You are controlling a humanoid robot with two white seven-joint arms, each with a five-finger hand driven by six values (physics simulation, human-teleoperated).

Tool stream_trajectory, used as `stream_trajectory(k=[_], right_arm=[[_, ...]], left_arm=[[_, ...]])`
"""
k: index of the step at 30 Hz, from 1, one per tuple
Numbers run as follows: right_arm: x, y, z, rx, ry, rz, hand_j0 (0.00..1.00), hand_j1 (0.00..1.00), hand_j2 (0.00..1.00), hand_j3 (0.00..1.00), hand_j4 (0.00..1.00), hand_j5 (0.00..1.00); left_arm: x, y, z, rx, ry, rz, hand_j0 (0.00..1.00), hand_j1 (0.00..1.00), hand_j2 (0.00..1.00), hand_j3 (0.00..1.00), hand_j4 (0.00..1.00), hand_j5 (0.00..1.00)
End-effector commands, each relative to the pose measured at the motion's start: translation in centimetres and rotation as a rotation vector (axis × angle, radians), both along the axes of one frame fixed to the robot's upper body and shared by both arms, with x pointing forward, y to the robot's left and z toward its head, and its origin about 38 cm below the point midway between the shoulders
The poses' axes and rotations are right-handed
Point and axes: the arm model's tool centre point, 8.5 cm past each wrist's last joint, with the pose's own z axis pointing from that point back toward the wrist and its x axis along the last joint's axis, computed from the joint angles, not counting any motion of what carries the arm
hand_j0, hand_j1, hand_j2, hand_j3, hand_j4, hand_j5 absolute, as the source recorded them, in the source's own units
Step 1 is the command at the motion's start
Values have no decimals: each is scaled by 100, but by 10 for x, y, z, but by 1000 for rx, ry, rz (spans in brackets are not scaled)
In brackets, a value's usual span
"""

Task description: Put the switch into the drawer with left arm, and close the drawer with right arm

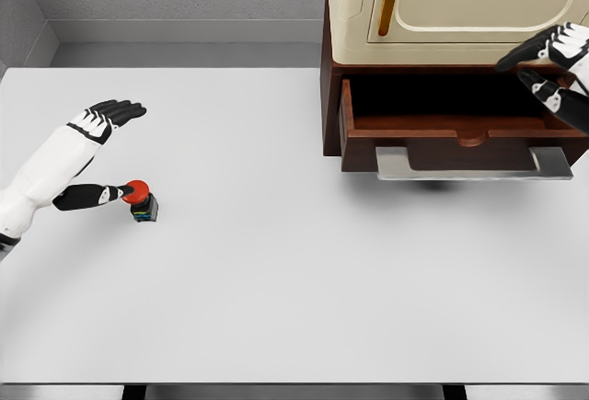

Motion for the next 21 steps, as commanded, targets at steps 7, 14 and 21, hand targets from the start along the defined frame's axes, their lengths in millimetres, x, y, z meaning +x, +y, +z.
stream_trajectory(k=[7, 14, 21], right_arm=[[-1, -1, -3, 4, 9, 0, 63, 63, 63, 63, 63, 63], [-1, 1, -7, -14, 26, 4, 61, 61, 61, 61, 61, 61], [-5, 0, -19, 2, 55, -4, 65, 65, 65, 65, 65, 65]], left_arm=[[-1, -7, 5, -173, -7, -21, 100, 100, 100, 100, 100, 100], [-12, -3, -20, -507, 177, -91, 100, 100, 100, 100, 100, 100], [2, -1, -43, -463, 231, -50, 100, 100, 100, 100, 100, 100]])
